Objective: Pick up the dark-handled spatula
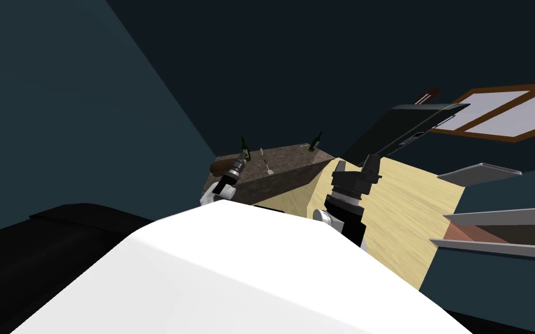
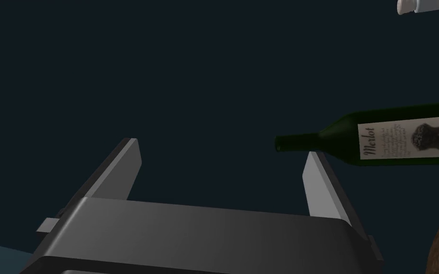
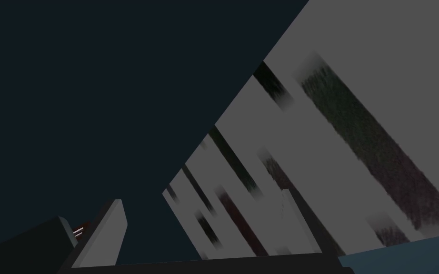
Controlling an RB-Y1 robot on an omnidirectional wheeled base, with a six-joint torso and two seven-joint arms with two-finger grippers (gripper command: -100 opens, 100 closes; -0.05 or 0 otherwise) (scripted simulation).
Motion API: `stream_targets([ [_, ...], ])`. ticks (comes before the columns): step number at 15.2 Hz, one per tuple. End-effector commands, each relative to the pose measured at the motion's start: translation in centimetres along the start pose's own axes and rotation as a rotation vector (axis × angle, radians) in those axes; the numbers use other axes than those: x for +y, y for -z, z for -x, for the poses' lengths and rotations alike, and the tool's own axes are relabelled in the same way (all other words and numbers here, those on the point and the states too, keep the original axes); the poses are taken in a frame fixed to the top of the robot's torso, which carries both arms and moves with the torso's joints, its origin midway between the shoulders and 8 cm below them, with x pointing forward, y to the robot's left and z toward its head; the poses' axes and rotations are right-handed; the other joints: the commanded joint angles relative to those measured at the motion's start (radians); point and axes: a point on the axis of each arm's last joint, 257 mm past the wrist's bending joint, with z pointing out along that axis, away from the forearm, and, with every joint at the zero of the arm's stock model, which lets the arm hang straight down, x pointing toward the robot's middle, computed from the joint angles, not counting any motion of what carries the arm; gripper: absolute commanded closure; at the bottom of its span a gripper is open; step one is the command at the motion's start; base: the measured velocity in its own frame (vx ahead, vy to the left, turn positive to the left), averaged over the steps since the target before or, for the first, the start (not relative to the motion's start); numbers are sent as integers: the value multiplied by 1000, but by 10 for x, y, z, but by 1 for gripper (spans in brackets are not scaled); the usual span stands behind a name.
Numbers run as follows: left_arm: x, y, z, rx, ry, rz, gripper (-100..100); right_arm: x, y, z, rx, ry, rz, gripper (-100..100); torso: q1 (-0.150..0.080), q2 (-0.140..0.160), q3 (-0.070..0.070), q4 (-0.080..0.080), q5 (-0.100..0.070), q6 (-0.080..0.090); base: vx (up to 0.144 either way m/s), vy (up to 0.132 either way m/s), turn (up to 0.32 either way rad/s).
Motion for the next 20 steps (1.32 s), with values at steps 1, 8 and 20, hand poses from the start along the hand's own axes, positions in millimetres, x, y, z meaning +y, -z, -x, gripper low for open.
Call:
stream_targets([
  [1,14,-4,-2,15,-20,48,-100,0,0,0,0,0,0,0,0,0,0,0,0,0,31,-38,-31],
  [8,47,-13,-5,52,-74,164,-100,0,0,0,0,0,0,0,0,0,0,0,0,0,25,-31,-25],
  [20,106,-26,-6,125,-183,376,-100,0,0,0,0,0,0,0,-1,0,0,0,0,0,26,-34,-27],
])
